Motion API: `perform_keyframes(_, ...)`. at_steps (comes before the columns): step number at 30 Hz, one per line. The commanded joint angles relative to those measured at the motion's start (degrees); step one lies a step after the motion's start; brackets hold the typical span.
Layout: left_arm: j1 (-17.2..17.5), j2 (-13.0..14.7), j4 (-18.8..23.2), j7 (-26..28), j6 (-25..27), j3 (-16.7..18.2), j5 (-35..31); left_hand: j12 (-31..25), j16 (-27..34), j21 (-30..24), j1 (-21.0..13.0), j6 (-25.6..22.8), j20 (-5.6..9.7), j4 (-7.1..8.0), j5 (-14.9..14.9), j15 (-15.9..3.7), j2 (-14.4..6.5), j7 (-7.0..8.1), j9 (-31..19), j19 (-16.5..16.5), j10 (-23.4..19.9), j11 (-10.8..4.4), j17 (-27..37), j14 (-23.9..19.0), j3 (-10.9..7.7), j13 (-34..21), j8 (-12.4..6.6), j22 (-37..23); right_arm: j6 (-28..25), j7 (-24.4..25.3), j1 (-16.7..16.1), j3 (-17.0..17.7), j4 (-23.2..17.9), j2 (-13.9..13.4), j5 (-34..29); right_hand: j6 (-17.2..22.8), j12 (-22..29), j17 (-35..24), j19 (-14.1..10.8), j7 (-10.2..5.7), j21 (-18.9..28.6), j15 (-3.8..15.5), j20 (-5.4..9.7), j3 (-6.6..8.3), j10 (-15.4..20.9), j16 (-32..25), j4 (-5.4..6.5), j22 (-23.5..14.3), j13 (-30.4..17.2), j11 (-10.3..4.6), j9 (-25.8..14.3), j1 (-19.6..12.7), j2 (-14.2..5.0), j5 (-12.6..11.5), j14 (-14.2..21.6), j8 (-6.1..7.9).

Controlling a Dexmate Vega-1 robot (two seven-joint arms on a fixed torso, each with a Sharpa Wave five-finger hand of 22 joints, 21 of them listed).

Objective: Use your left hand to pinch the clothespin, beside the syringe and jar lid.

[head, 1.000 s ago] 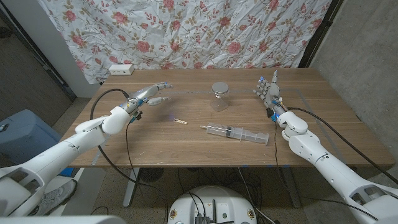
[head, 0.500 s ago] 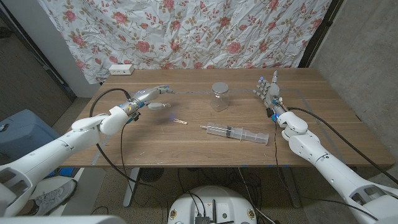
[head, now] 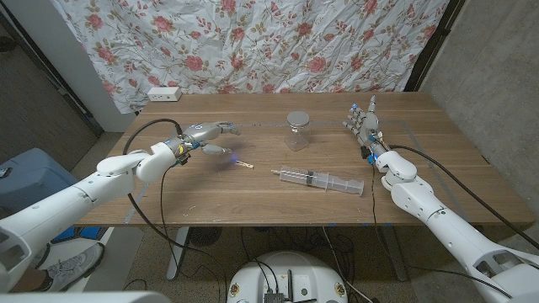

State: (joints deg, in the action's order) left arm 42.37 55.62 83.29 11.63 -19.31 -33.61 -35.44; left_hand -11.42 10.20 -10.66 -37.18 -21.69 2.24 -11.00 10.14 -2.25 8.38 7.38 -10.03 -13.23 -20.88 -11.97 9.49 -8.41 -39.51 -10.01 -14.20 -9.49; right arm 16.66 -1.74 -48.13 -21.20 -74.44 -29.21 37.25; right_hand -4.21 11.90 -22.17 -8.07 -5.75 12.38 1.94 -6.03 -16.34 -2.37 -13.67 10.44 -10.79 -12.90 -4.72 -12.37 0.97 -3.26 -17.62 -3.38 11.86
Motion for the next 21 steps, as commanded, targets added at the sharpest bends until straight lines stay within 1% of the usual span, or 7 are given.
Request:
perform_keyframes(1,3.3,2.8,9.5,-1.6,6.5,1.0,-3.2,0.0,0.0,0.2,-1.1,-0.4,1.62,-0.08,-0.1,-1.61,0.5,0.64,0.0,0.3,-0.8,-0.21,0.1,-0.1,0.47,-0.2,0.01,-0.1,0.0,0.0,0.0,0.0,0.0,0.0,0.0,-0.2,0.4,-0.2,-0.2,-0.41,0.2,1.84,0.03,-0.25,0.1,-0.3,-0.02,-0.3,-0.2,-0.45,-0.1,0.0,-4.12,-0.3,-0.5,0.33)
perform_keyframes(8,4.0,3.9,12.3,-3.7,8.4,1.0,-4.7,0.5,0.0,0.6,-2.6,0.0,0.72,0.04,0.0,-1.20,1.4,1.06,0.0,2.1,-0.7,-0.24,0.1,-0.1,1.25,-0.2,0.43,-0.1,0.0,0.0,0.0,0.0,0.1,0.0,0.0,-0.2,0.4,-0.2,-0.2,-0.37,0.2,1.97,0.04,-0.25,0.0,-0.3,-0.01,-0.3,-0.2,-0.36,-0.1,0.0,-4.14,-0.3,-0.6,0.34)
perform_keyframes(11,4.3,4.3,13.9,-5.5,9.8,1.0,-5.3,0.8,-0.2,0.7,-3.6,0.6,0.25,0.15,0.1,-0.77,1.7,1.20,0.0,3.4,-0.1,-0.21,0.1,0.6,1.99,-0.2,0.83,-0.1,0.0,0.0,0.0,0.0,0.1,0.0,0.0,-0.2,0.4,-0.2,-0.2,-0.34,0.2,2.00,0.02,-0.25,0.0,-0.3,-0.01,-0.3,-0.2,-0.32,-0.1,0.0,-4.14,-0.3,-0.5,0.34)
perform_keyframes(15,4.9,4.8,15.8,-7.5,11.5,1.1,-6.0,1.0,-0.4,0.6,-4.3,1.0,-0.01,0.23,0.1,-0.22,1.8,1.16,-0.1,4.1,0.6,-0.23,0.1,1.8,2.71,-0.2,1.11,-0.1,0.0,0.0,0.0,0.0,0.0,0.0,0.0,-0.2,0.4,-0.2,-0.2,-0.37,0.2,1.95,0.03,-0.25,0.1,-0.3,-0.02,-0.3,-0.2,-0.43,-0.1,0.0,-4.13,-0.3,-0.5,0.34)
perform_keyframes(18,5.3,5.3,16.1,-7.4,10.9,1.4,-5.6,1.0,-0.4,0.6,-4.6,1.1,-0.16,0.26,0.2,-0.11,1.9,1.04,-0.1,4.5,0.6,-0.19,0.1,2.2,2.97,-0.2,1.18,-0.1,0.0,0.0,0.0,0.0,0.0,0.0,0.0,-0.2,0.4,-0.2,-0.2,-0.39,0.2,2.03,0.04,-0.25,0.1,-0.3,-0.02,-0.3,-0.2,-0.43,-0.1,0.0,-4.13,-0.3,-0.6,0.33)
perform_keyframes(21,5.8,6.0,16.9,-8.1,11.1,1.4,-6.3,1.1,-0.5,0.7,-5.0,1.2,-0.25,0.30,0.2,0.15,1.9,0.87,-0.1,5.6,1.2,-0.14,0.1,3.1,3.45,-0.2,1.28,-0.2,0.0,0.0,0.0,0.0,0.0,0.0,0.0,-0.1,0.4,-0.2,-0.2,-0.47,0.2,1.90,0.10,-0.25,0.0,-0.3,-0.02,-0.3,-0.2,-0.34,-0.1,0.0,-4.13,-0.3,-0.5,0.36)
